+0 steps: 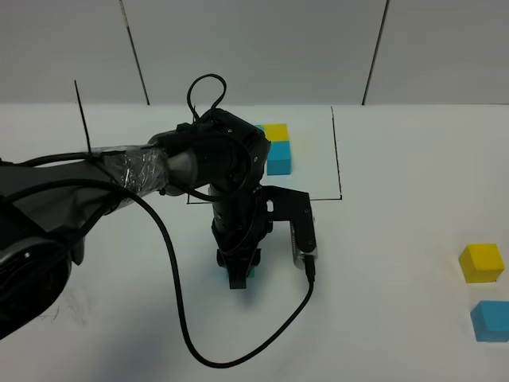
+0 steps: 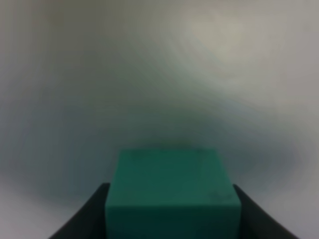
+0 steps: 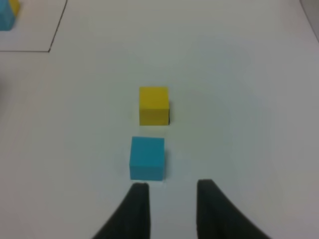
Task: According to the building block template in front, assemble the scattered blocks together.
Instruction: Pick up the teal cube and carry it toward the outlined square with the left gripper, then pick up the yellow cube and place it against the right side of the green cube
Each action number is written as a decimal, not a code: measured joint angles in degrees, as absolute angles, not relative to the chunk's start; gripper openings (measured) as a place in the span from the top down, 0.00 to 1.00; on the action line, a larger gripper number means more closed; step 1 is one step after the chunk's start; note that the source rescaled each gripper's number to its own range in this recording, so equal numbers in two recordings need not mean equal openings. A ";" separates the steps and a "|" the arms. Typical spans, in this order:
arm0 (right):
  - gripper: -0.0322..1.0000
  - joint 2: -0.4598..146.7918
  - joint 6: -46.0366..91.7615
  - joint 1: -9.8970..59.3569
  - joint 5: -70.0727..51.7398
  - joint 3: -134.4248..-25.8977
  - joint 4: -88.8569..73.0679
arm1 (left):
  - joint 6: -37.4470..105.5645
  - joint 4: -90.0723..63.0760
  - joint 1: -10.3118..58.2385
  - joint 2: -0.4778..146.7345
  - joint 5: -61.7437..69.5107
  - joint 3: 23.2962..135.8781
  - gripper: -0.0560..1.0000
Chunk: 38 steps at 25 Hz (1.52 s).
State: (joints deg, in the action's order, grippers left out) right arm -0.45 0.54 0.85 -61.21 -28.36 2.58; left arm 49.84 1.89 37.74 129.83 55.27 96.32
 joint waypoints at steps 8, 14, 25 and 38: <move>0.97 -0.45 0.54 0.85 -61.21 -28.36 2.58 | 49.87 1.93 37.74 130.64 50.99 96.32 0.93; 0.97 -0.45 0.54 0.85 -61.21 -28.36 2.58 | 49.87 1.09 37.74 130.64 50.99 96.32 0.93; 0.97 -0.45 0.54 0.85 -61.21 -28.36 2.58 | 46.78 1.02 37.74 130.04 51.89 96.78 0.06; 0.97 -0.45 0.54 0.85 -61.21 -28.36 2.58 | 17.17 20.04 37.74 115.10 68.18 108.97 0.00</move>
